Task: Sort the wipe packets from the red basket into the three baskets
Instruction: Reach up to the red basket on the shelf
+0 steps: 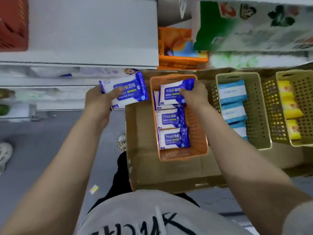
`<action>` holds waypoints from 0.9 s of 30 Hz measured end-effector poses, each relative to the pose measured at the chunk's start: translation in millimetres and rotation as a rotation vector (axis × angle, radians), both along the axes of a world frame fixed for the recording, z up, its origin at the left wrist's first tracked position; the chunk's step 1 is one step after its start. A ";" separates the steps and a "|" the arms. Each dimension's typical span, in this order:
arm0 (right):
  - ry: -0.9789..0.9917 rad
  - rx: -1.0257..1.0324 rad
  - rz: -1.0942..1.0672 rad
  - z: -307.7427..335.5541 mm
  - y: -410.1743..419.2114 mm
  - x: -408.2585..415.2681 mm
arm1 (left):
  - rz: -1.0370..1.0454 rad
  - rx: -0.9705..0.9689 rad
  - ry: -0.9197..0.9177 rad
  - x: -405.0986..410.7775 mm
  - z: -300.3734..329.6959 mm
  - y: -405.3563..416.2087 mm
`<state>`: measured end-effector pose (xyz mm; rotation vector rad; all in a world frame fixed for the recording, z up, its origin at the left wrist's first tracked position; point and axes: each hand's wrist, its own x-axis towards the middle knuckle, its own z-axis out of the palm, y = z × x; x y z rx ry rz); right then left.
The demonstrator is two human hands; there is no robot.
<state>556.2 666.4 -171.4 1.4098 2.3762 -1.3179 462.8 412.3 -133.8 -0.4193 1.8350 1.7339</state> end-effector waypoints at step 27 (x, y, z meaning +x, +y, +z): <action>0.028 -0.210 0.549 35.7 7.3 18.5 | -0.241 -0.173 0.058 57.9 -16.8 74.8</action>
